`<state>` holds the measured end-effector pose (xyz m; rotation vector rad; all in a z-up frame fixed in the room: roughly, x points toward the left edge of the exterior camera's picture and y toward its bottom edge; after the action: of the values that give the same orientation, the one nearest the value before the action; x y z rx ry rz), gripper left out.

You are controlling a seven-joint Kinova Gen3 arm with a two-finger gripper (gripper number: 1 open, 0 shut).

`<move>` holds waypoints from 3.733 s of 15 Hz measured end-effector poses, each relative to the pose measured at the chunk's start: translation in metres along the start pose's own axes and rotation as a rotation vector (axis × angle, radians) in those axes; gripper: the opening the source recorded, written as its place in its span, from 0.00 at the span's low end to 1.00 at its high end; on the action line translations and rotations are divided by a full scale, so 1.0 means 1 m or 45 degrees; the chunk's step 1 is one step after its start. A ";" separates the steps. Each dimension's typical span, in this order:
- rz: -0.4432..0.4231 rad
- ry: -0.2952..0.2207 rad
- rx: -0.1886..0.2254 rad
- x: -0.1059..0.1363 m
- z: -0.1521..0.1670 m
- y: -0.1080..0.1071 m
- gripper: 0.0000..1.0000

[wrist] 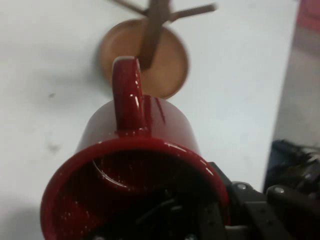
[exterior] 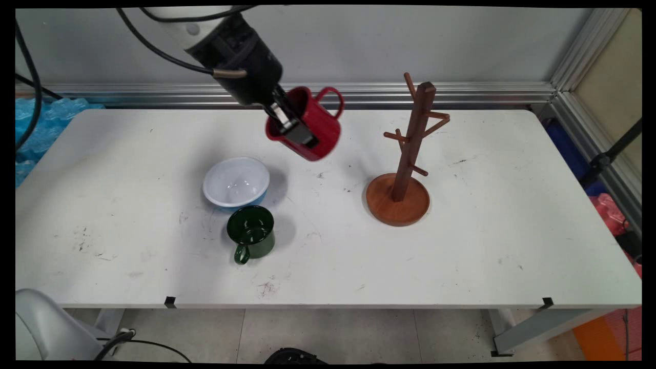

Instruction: Place the picked object on the table

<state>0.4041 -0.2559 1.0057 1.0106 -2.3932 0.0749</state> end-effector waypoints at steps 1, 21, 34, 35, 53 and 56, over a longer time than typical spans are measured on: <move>0.006 -0.012 0.016 -0.001 0.000 -0.007 0.00; 0.114 -0.353 0.233 -0.004 0.065 -0.141 0.00; 0.078 -0.651 0.256 -0.003 0.128 -0.176 0.00; 0.075 -0.667 0.253 -0.003 0.132 -0.176 0.00; 0.038 -0.701 0.255 0.004 0.184 -0.189 1.00; 0.033 -0.689 0.260 0.005 0.186 -0.191 1.00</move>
<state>0.4462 -0.4426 0.8200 1.2145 -2.9353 0.0620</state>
